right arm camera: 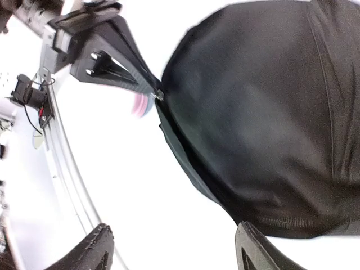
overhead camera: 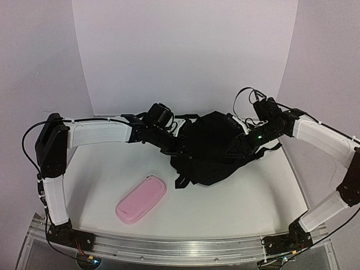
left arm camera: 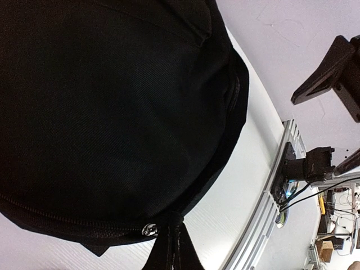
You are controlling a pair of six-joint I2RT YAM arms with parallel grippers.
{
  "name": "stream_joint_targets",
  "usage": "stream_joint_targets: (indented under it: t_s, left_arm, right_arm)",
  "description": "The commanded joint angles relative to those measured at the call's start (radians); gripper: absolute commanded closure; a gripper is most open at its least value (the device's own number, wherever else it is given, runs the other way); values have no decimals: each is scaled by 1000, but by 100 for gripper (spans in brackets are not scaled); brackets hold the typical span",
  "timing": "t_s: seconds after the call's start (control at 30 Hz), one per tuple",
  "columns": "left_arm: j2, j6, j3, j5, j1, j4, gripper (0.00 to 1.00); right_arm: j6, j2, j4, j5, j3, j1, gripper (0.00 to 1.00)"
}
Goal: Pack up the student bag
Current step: Adjust the student bag at the center of the board.
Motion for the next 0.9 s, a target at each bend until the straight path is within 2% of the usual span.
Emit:
stream_joint_targets:
  t_s: [0.0,0.23,0.43,0.63,0.67,0.7,0.77,0.83,0.87]
  left_arm:
    - [29,-5,107,50,2,0,100]
    - [43,-31,124,56,11,-7,100]
    - [40,-40,112,66,18,0,100]
    - [28,-47,96,64,26,3,100]
    - [27,-50,92,62,29,6,100]
    - [26,-53,90,61,32,8,100]
    - [25,-57,86,59,37,9,100]
    - [25,-60,83,44,43,6,100]
    - [26,-60,82,35,48,1,100]
  right_arm:
    - [-50,39,119,125,17,67,32]
    - [-80,105,272,212,12,189,32]
    - [-143,158,398,358,-42,272,33]
    - [-161,198,449,403,-76,288,43]
    - [-160,199,449,400,-79,291,46]
    - [-161,199,449,401,-81,295,52]
    - [-165,195,448,411,-88,301,72]
    - [-166,179,444,415,-95,302,96]
    - [-166,165,439,417,-102,303,100]
